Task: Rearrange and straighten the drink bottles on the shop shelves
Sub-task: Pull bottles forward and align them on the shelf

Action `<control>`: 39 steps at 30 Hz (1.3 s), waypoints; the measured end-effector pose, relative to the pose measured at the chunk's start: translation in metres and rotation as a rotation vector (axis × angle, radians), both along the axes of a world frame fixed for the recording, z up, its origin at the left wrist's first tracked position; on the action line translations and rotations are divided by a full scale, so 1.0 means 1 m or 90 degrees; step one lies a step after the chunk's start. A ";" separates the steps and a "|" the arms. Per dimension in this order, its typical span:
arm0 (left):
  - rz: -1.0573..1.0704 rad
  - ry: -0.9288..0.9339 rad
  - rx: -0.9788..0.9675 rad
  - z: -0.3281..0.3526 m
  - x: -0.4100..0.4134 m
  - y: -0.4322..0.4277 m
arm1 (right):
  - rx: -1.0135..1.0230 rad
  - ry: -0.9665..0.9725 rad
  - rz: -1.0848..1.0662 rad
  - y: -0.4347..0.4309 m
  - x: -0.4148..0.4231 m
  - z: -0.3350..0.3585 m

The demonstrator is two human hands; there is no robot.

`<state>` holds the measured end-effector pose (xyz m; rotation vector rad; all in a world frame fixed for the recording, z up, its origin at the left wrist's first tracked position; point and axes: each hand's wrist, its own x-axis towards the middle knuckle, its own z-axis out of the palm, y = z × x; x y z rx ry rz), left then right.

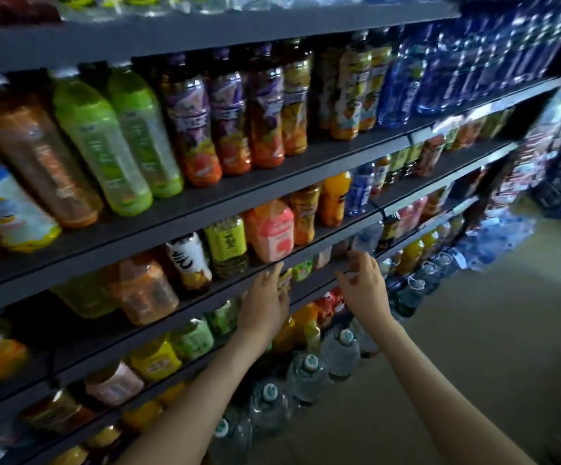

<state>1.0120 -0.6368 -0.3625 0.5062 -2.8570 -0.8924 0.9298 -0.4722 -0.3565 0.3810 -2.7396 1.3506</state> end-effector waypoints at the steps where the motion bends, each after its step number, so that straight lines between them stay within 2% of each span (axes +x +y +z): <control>1: -0.007 0.001 0.002 -0.002 -0.014 0.007 | -0.003 0.001 -0.007 0.008 -0.012 0.000; 7: -0.022 0.032 0.043 -0.010 -0.112 0.054 | 0.004 0.002 -0.020 0.048 -0.098 -0.005; 11: -0.023 0.054 0.027 -0.018 -0.185 0.073 | 0.039 0.004 -0.014 0.069 -0.167 -0.016; 17: 0.064 0.025 -0.010 -0.023 -0.248 0.083 | 0.091 -0.023 0.086 0.076 -0.245 -0.027; 21: 0.133 0.008 -0.024 -0.031 -0.239 0.071 | 0.087 -0.059 0.205 0.049 -0.265 -0.043; 24: 0.238 -0.038 -0.041 -0.048 -0.213 0.058 | 0.078 -0.081 0.332 0.010 -0.267 -0.057; 27: 0.319 -0.045 -0.052 -0.066 -0.195 0.045 | 0.002 -0.082 0.417 -0.040 -0.264 -0.066; 33: 0.372 0.053 -0.094 -0.080 -0.192 0.039 | -0.128 -0.051 0.424 -0.106 -0.251 -0.082; 36: 0.383 0.055 -0.113 -0.076 -0.191 0.048 | -0.167 -0.014 0.400 -0.103 -0.246 -0.086; 39: 0.371 0.081 -0.124 -0.068 -0.187 0.056 | -0.179 -0.041 0.400 -0.083 -0.245 -0.078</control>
